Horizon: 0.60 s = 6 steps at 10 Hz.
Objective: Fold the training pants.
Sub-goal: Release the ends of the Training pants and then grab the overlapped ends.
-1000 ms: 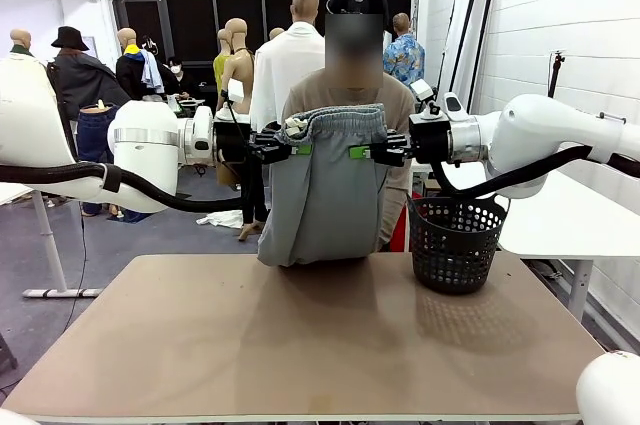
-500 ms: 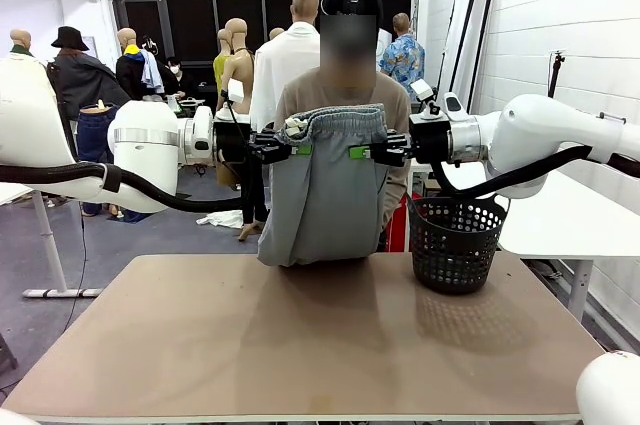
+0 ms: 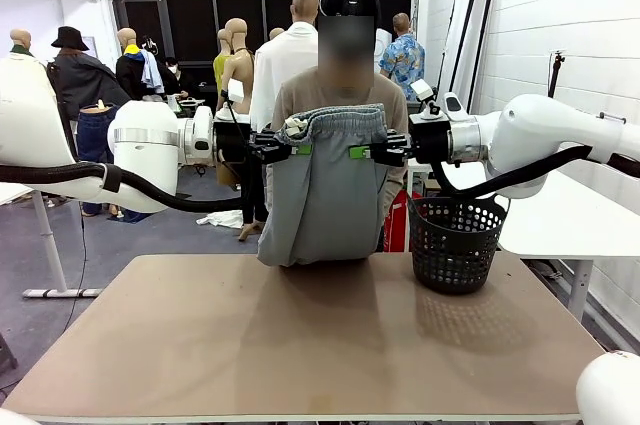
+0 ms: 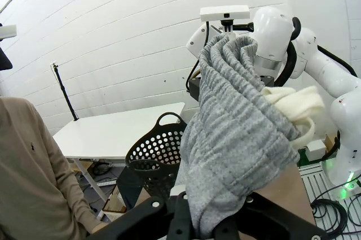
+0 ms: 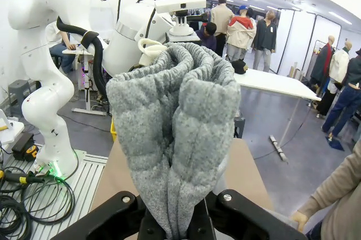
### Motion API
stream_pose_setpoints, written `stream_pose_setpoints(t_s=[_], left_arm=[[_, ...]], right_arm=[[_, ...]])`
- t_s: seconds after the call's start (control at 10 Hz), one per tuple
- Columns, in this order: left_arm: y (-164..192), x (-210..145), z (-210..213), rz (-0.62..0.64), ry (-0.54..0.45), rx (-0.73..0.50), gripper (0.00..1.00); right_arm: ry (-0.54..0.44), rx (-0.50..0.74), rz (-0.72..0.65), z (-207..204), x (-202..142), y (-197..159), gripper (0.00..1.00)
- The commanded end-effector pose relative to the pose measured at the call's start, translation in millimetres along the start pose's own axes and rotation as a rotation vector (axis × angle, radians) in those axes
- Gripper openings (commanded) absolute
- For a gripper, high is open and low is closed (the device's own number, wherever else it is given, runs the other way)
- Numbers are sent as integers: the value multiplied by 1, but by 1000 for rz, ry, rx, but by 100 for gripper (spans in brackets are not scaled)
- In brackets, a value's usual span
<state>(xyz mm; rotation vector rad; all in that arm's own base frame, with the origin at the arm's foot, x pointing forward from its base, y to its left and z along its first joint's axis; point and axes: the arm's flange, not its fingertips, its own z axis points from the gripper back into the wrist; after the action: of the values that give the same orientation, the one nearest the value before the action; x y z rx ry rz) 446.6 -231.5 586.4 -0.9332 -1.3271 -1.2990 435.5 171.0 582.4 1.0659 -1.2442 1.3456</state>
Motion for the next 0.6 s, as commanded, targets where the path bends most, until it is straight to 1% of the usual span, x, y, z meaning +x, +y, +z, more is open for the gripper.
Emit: stream_pose_setpoints(t_s=[0.0,0.5], left_arm=[[-2,1,0,-17,-20,22,0],[-2,1,0,-17,-20,22,0]], right_arm=[[-7,6,-1,-1,4,2,0],[-7,6,-1,-1,4,2,0]])
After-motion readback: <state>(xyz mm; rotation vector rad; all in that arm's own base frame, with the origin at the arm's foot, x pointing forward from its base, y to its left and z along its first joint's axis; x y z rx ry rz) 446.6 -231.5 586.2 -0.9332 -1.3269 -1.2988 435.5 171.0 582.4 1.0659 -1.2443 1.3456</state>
